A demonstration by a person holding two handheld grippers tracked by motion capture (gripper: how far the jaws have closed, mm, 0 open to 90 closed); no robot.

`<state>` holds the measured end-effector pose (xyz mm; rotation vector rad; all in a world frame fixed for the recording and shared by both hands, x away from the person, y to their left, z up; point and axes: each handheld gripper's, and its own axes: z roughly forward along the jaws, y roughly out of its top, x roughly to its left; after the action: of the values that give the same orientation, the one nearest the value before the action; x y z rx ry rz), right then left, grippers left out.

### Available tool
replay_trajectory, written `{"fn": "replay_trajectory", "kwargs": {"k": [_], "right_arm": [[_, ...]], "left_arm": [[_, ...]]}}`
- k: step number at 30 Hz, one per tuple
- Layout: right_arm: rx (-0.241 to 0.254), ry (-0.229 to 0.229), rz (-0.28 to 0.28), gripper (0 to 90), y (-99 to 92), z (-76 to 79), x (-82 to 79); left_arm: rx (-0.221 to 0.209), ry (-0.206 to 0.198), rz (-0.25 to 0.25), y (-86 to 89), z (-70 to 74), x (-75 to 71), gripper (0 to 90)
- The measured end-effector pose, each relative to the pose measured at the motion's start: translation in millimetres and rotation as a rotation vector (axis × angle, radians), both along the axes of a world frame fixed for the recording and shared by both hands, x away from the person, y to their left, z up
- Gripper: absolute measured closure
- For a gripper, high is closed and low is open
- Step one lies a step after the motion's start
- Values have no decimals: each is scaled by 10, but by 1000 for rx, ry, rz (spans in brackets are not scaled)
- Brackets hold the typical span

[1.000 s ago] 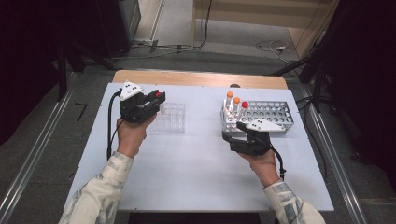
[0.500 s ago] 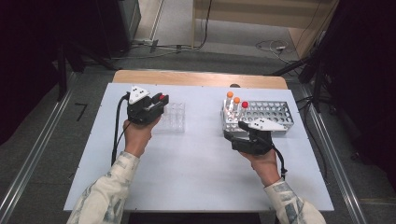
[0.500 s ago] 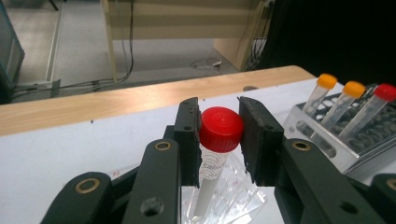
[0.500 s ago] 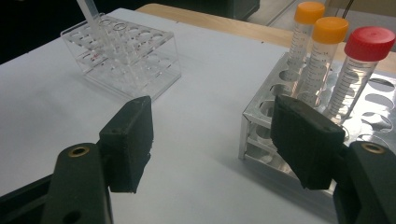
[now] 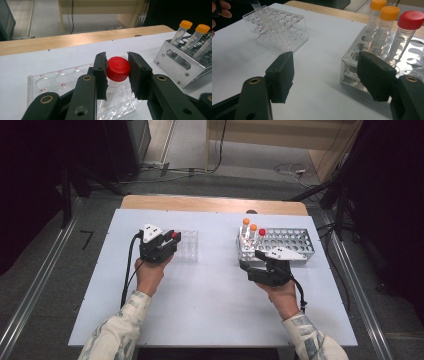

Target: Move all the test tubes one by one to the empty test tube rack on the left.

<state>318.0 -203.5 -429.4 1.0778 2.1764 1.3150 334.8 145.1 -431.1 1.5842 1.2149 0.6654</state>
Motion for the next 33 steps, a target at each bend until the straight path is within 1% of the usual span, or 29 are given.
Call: {"fn": "replay_trajectory", "kwargs": {"k": [5,8,11,15,18,20,22,24,29,31,33], "right_arm": [[0,0,-2,291,-8,-5,8],[-1,-1,-4,291,-13,-5,9],[0,0,-6,291,-13,-6,14],[0,0,-13,291,-21,-9,25],[0,-3,-20,293,-34,-13,34],[-2,-2,-29,294,-45,-18,38],[-7,-7,-39,298,-59,-22,45],[-10,-13,-59,301,-77,-26,61],[-8,-22,-122,325,-138,-59,170],[-21,-33,-157,337,-144,-73,216],[-31,-36,-194,357,-153,-85,263]], "left_arm": [[-11,3,-6,11,4,-4,677],[-23,10,-14,18,8,-7,607],[-35,6,-23,31,25,-30,592],[-53,0,-24,60,63,-70,561],[-74,9,-27,99,79,-116,522],[-92,23,-41,127,83,-147,495],[-98,39,-51,151,85,-183,456],[-103,42,-53,175,78,-235,411],[-95,46,-24,232,67,-337,280],[-99,51,-14,241,48,-371,252],[-92,52,-6,244,32,-404,231]]}}
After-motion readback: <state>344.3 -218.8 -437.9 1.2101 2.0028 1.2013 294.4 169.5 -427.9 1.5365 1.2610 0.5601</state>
